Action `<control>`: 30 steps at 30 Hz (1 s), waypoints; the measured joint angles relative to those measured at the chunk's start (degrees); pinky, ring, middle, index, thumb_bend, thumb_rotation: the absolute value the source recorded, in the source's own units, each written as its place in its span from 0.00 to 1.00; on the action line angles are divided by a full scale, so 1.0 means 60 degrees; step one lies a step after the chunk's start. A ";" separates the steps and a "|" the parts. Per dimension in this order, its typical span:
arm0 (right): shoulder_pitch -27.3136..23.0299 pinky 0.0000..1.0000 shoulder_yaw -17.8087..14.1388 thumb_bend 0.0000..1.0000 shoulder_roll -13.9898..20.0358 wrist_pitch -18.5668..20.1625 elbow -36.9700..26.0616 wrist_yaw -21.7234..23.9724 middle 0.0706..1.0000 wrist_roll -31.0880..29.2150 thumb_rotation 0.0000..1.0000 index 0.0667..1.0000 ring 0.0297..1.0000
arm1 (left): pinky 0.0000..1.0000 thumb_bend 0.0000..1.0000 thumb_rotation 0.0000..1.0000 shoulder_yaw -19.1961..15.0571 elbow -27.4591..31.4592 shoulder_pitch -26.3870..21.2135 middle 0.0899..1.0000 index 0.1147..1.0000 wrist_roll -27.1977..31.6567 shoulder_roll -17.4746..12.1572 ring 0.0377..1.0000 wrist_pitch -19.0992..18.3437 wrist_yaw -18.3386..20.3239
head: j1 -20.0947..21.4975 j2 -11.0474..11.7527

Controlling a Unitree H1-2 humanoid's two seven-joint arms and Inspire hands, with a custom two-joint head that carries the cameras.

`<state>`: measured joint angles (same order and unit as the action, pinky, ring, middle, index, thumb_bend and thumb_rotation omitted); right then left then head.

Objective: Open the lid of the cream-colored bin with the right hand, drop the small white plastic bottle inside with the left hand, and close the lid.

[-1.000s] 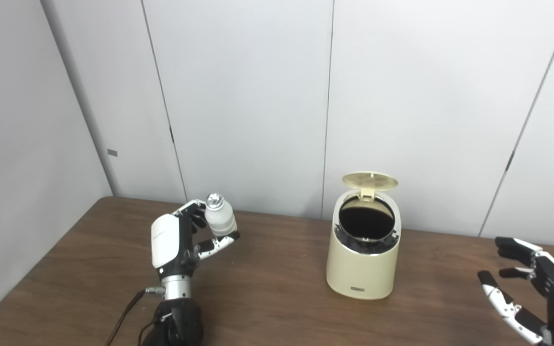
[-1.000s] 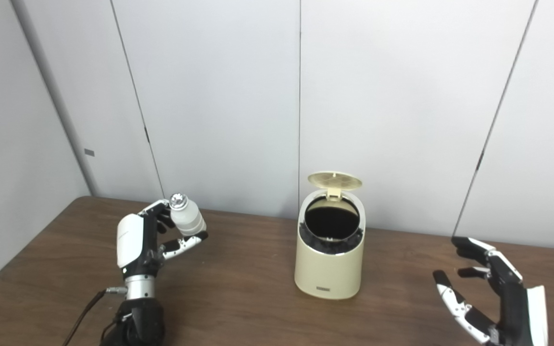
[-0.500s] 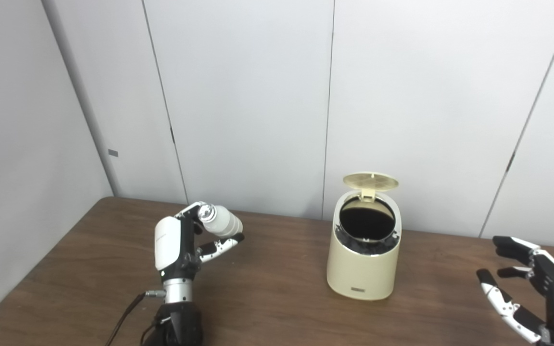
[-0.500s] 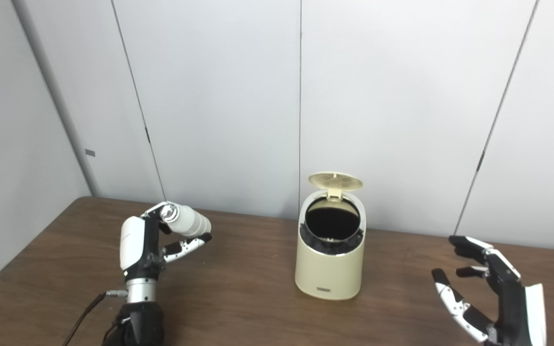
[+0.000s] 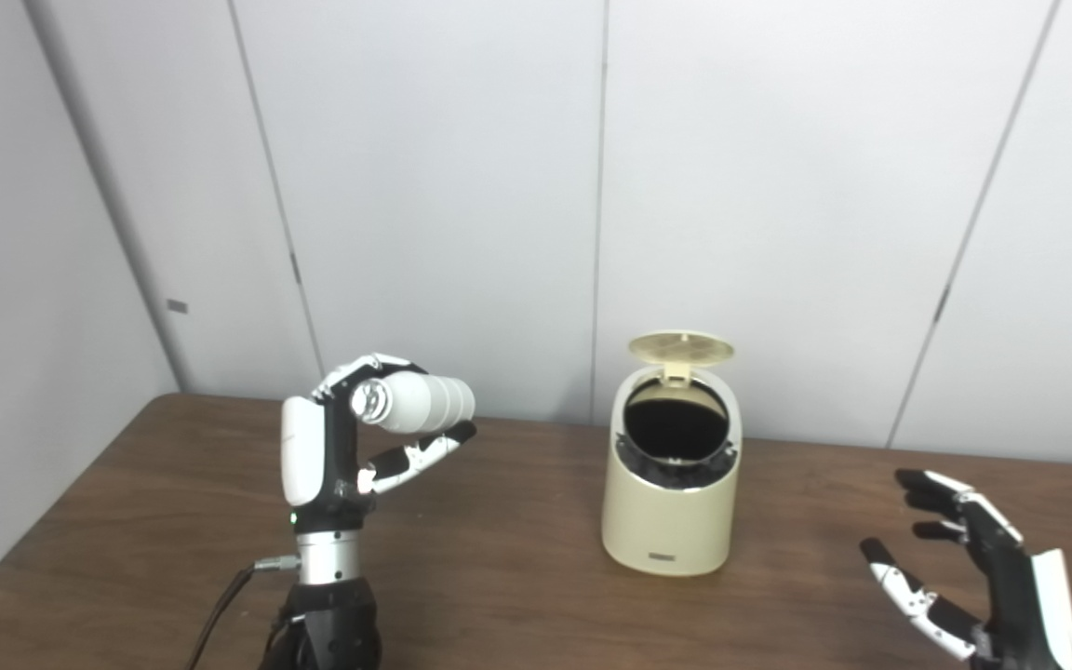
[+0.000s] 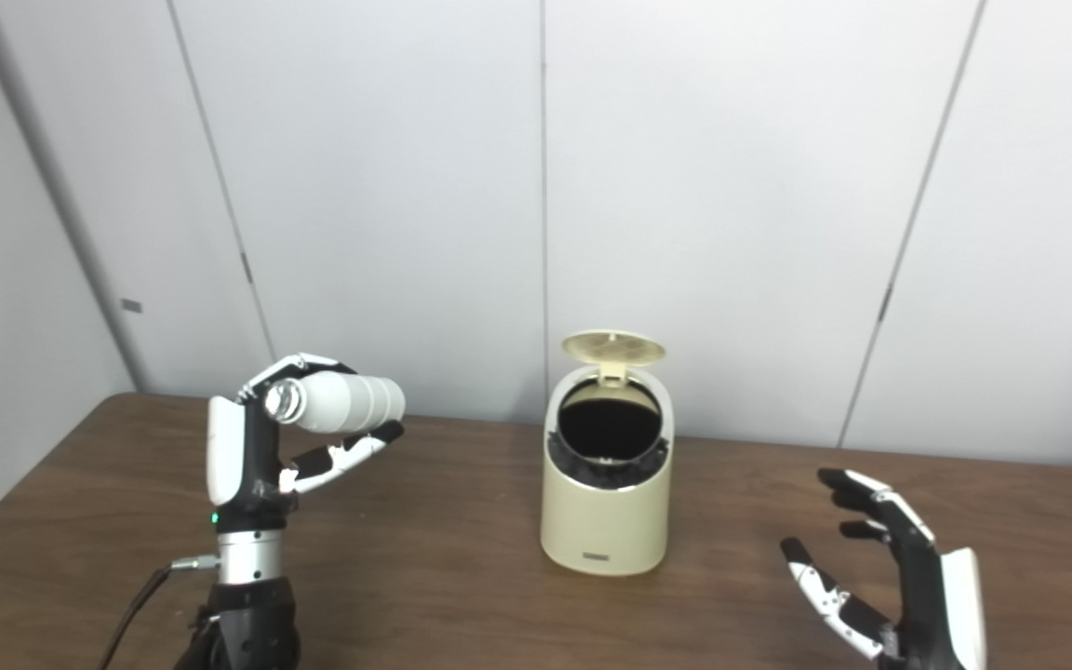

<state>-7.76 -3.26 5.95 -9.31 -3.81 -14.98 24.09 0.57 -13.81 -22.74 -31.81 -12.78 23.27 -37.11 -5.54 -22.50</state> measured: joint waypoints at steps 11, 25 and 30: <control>-0.0086 0.64 0.0010 0.22 0.0079 -0.0429 0.0482 -0.0234 0.74 0.0001 0.15 0.68 0.73 | 1.00 0.51 0.00 0.0018 0.0409 -0.0016 0.43 0.40 -0.0643 0.0314 0.46 0.0006 0.0241 | 0.0147 0.0073; -0.0235 0.63 0.0058 0.25 0.0065 -0.0745 0.1025 -0.0615 0.73 0.0295 0.10 0.69 0.73 | 1.00 0.52 0.00 0.0497 0.0158 -0.0593 0.41 0.44 -0.1200 0.0699 0.68 0.0019 0.0297 | 0.0499 0.0366; -0.0248 0.64 0.0065 0.25 0.0034 -0.0876 0.1036 -0.0648 0.74 0.0283 0.16 0.71 0.74 | 1.00 0.52 0.00 0.0742 -0.0147 -0.0742 0.41 0.44 -0.1379 0.0809 0.69 0.0024 0.0293 | 0.0586 0.0396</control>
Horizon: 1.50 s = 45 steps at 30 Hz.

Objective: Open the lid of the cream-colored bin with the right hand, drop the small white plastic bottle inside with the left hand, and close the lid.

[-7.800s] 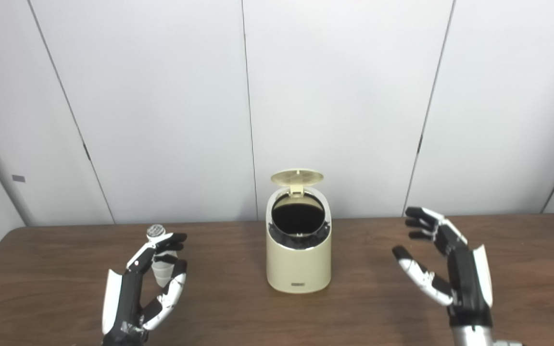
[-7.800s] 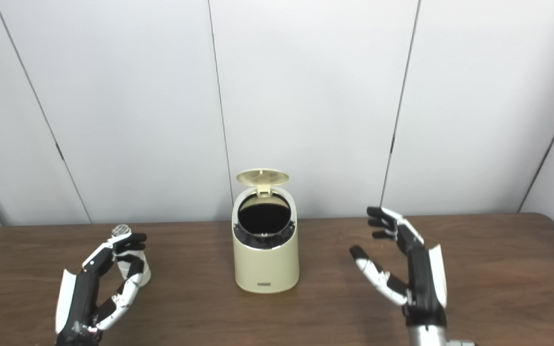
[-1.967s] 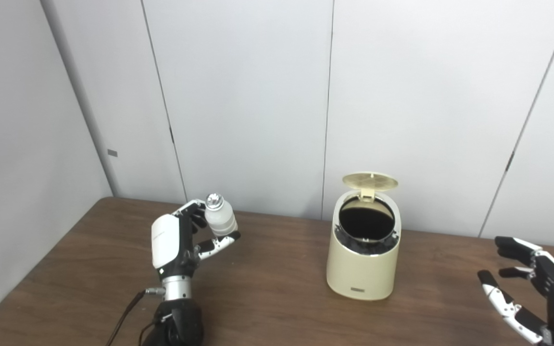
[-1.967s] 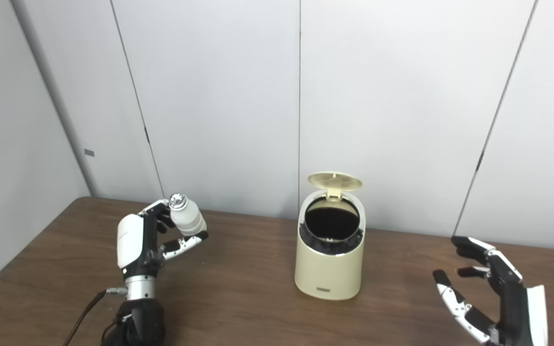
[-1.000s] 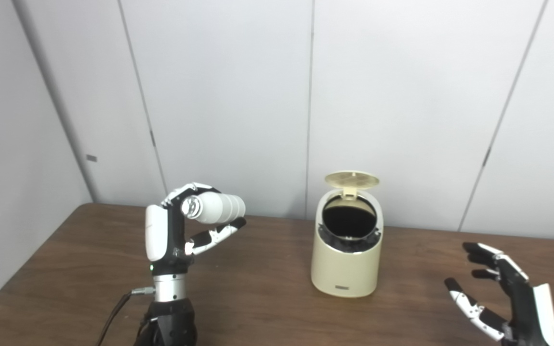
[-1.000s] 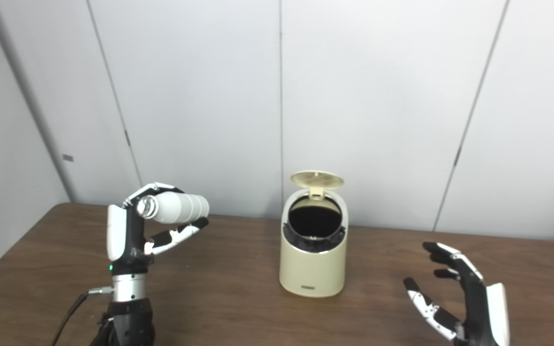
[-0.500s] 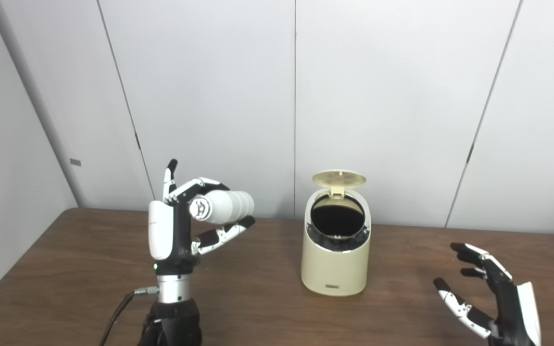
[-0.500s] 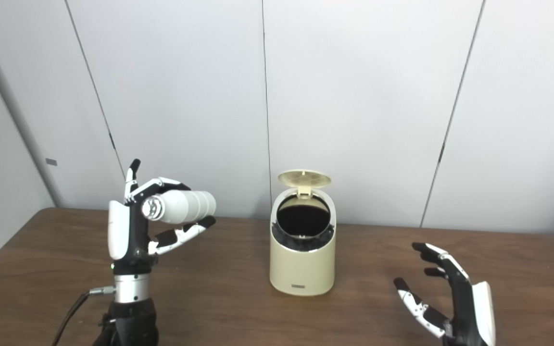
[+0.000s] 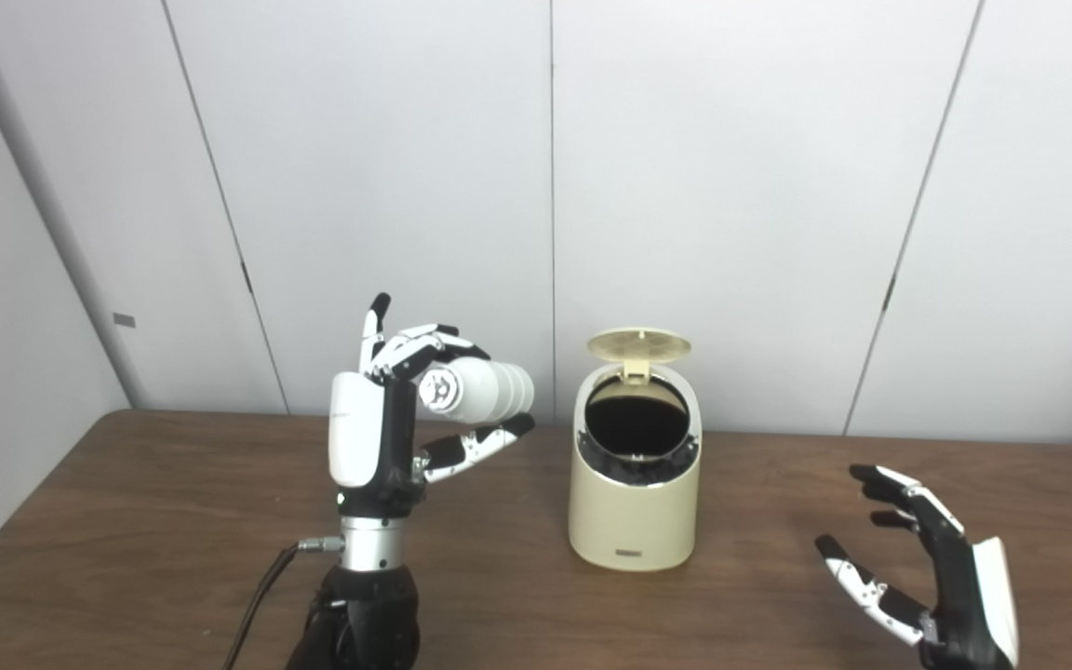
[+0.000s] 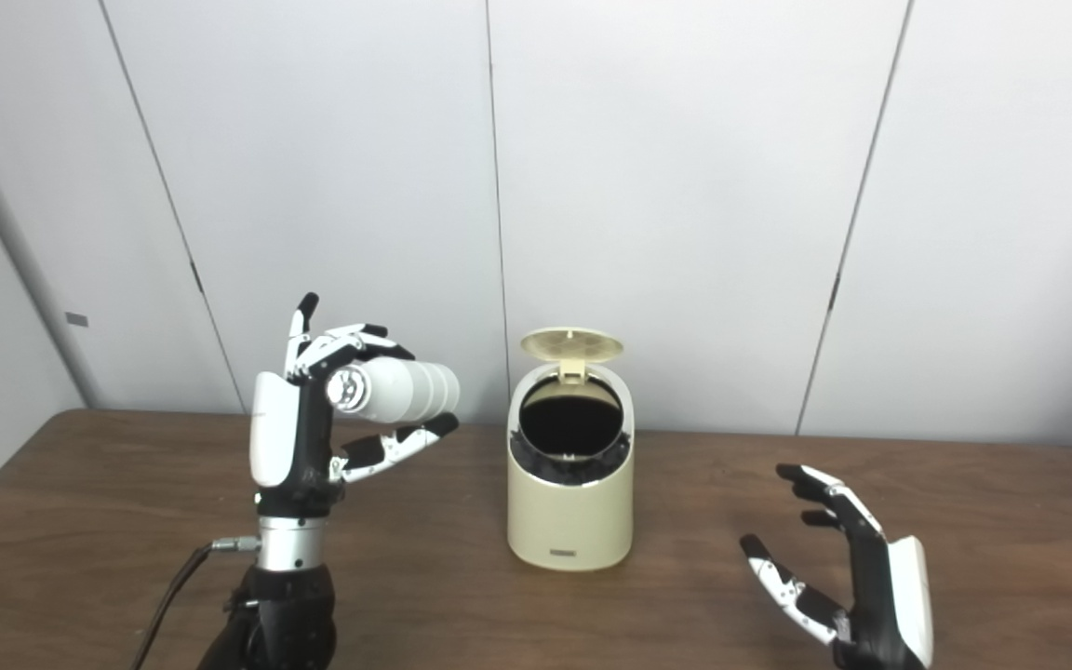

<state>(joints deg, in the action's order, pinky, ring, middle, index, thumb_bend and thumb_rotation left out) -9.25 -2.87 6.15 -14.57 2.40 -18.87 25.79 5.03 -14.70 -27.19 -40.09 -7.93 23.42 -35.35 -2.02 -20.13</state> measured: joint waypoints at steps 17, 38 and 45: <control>-0.0202 0.66 -0.0005 0.27 -0.0082 -0.0422 0.0501 -0.0351 0.74 -0.0088 0.22 0.70 0.73 | 1.00 0.52 0.00 0.0573 -0.1563 -0.0807 0.41 0.43 -0.0375 0.0246 0.68 0.0221 -0.0479 | 0.0235 0.0029; -0.0216 0.66 0.0003 0.30 -0.0132 -0.0479 0.0509 -0.0446 0.75 -0.0014 0.25 0.73 0.74 | 1.00 0.52 0.00 0.0946 -0.2607 -0.1143 0.42 0.43 -0.0112 0.0440 0.67 0.0351 -0.0853 | 0.0454 -0.0044; -0.0221 0.64 0.0022 0.30 -0.0199 -0.0472 0.0491 -0.0509 0.74 0.0078 0.24 0.72 0.73 | 1.00 0.52 0.00 0.1110 -0.3053 -0.1361 0.42 0.42 -0.0053 0.0457 0.65 0.0351 -0.1078 | 0.0513 -0.0044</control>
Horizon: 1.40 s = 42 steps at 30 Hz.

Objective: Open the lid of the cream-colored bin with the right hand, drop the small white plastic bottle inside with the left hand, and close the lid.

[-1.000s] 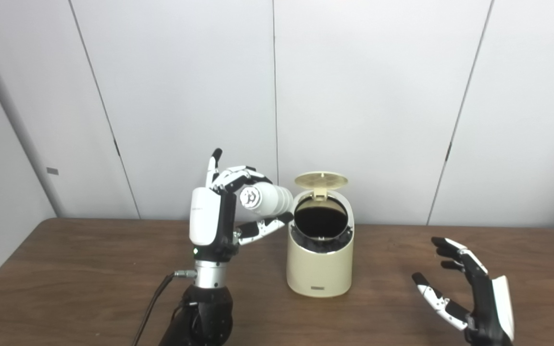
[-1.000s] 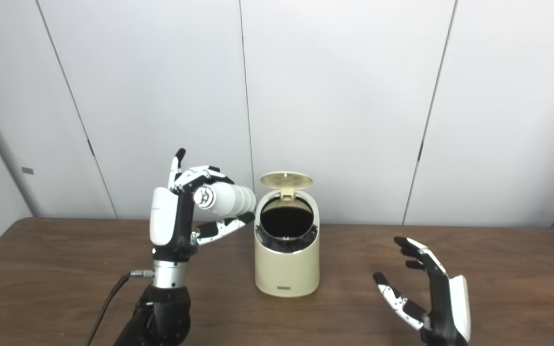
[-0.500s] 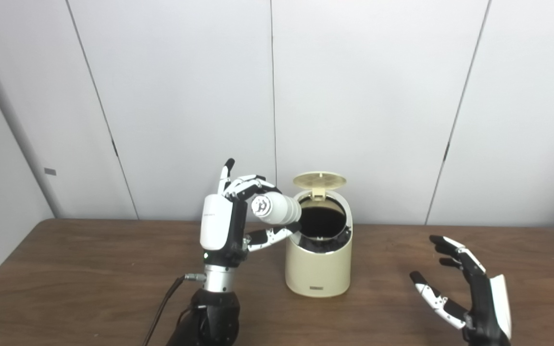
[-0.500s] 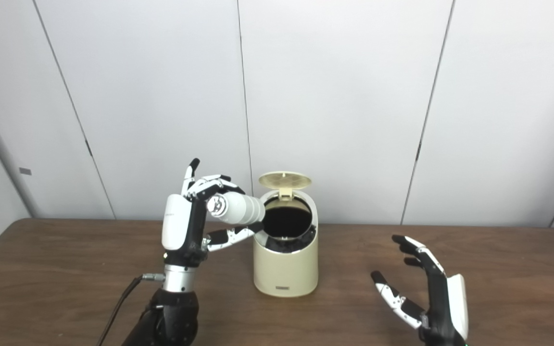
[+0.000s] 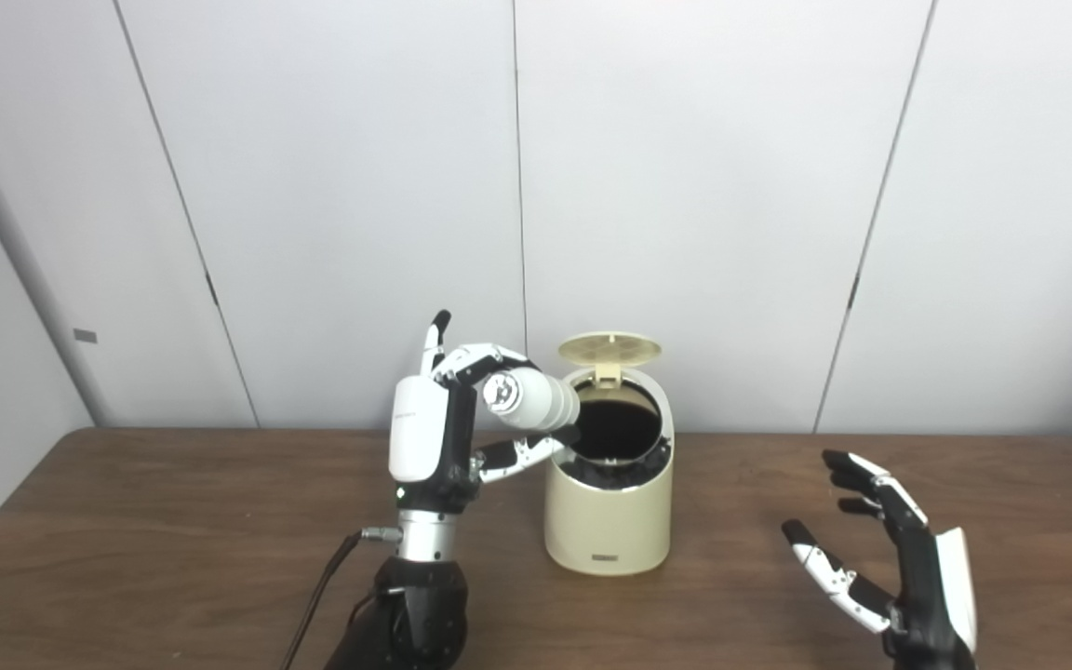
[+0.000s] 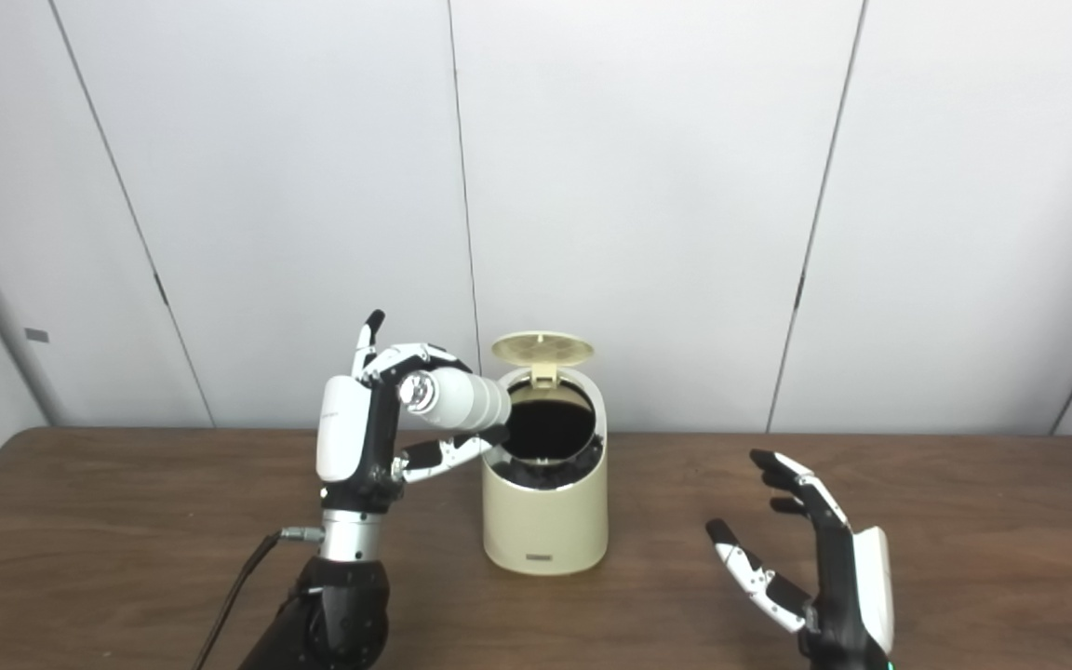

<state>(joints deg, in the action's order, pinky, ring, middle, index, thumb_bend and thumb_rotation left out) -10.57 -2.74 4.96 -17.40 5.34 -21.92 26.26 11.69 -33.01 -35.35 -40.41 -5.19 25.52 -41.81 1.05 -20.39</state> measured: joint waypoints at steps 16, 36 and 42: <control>-0.0031 0.63 0.0119 0.29 -0.0043 -0.0007 0.0017 -0.0104 0.75 0.0082 0.25 0.69 0.73 | 1.00 0.53 0.00 0.0268 -0.0554 -0.0501 0.43 0.42 -0.0035 0.0107 0.67 -0.0006 -0.0035 | 0.0176 -0.0044; -0.0031 0.59 0.0156 0.30 -0.0191 0.0004 -0.0030 -0.0194 0.74 0.0324 0.28 0.71 0.70 | 1.00 0.53 0.00 0.0395 -0.0764 -0.0627 0.44 0.40 -0.0011 0.0131 0.68 -0.0359 0.0447 | 0.0322 -0.0146; -0.0064 0.61 0.0159 0.30 -0.0191 -0.0014 0.0012 -0.0269 0.74 0.0306 0.26 0.72 0.71 | 1.00 0.53 0.00 0.0388 -0.0693 -0.0624 0.44 0.40 0.0039 0.0130 0.68 -0.0599 0.0819 | 0.0395 -0.0219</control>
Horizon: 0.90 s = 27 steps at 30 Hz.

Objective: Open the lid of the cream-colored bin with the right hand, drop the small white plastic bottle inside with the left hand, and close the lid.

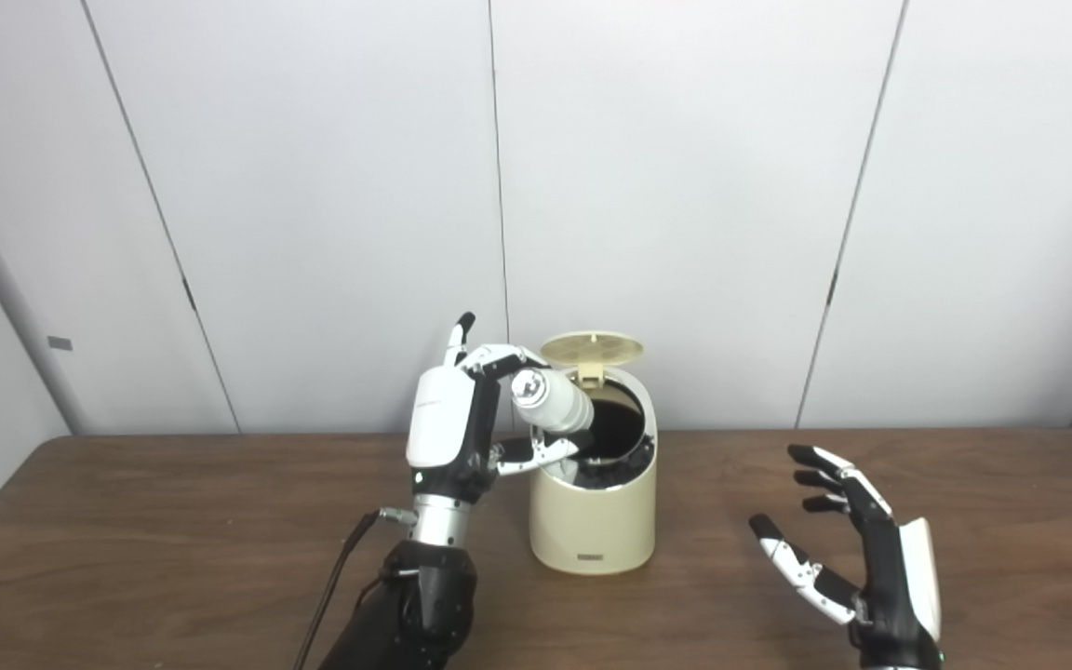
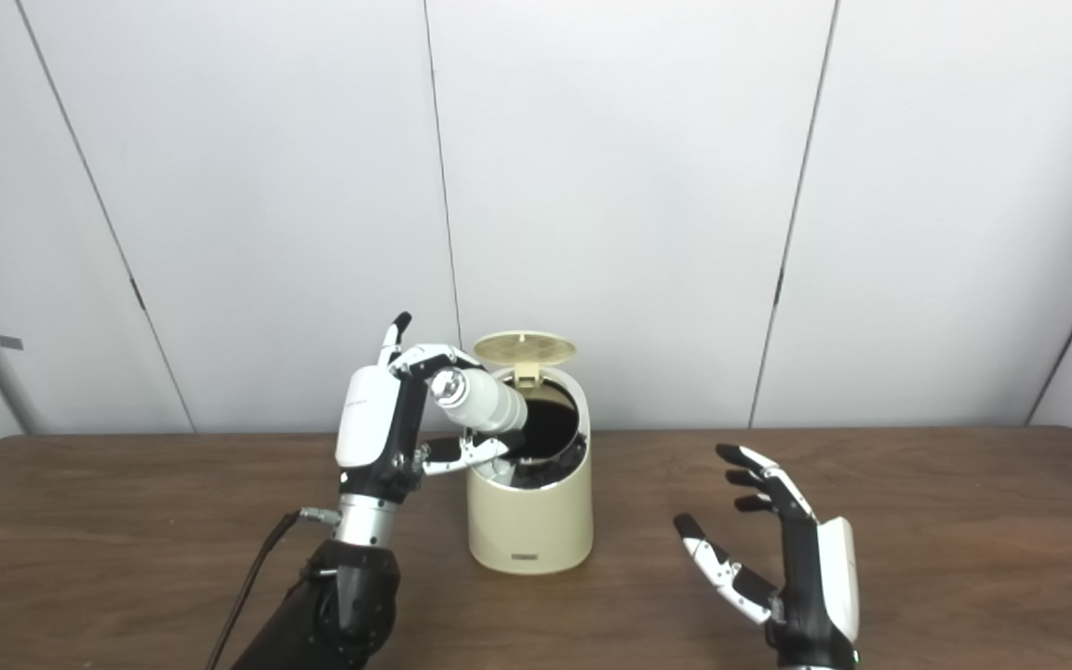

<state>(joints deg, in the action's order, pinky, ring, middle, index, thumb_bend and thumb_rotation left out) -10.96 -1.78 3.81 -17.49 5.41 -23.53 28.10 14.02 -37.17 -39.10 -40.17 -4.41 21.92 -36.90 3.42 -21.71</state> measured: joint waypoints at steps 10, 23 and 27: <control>-0.0064 0.56 0.0062 0.31 -0.0008 -0.0029 0.0055 -0.0021 0.73 -0.0028 0.28 0.73 0.69 | 1.00 0.53 0.00 -0.0047 0.0523 0.0022 0.43 0.40 0.0111 -0.0003 0.67 -0.0677 0.0640 | 0.0030 -0.0074; -0.0070 0.57 0.0068 0.32 -0.0039 -0.0027 0.0029 -0.0020 0.73 -0.0042 0.31 0.72 0.70 | 1.00 0.53 0.00 -0.0053 0.0953 0.0136 0.44 0.40 0.0086 0.0052 0.69 -0.1534 0.1021 | 0.0015 -0.0059; -0.0070 0.59 0.0074 0.32 -0.0046 -0.0027 0.0008 -0.0020 0.73 -0.0028 0.30 0.72 0.71 | 1.00 0.53 0.00 -0.0059 0.1017 0.0136 0.42 0.43 0.0098 0.0065 0.69 -0.1672 0.1068 | 0.0015 -0.0059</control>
<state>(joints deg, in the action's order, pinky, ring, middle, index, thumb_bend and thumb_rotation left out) -11.38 -1.34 3.54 -17.65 5.46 -23.65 27.93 13.66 -31.07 -38.28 -39.58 -4.02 11.89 -30.49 3.52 -22.06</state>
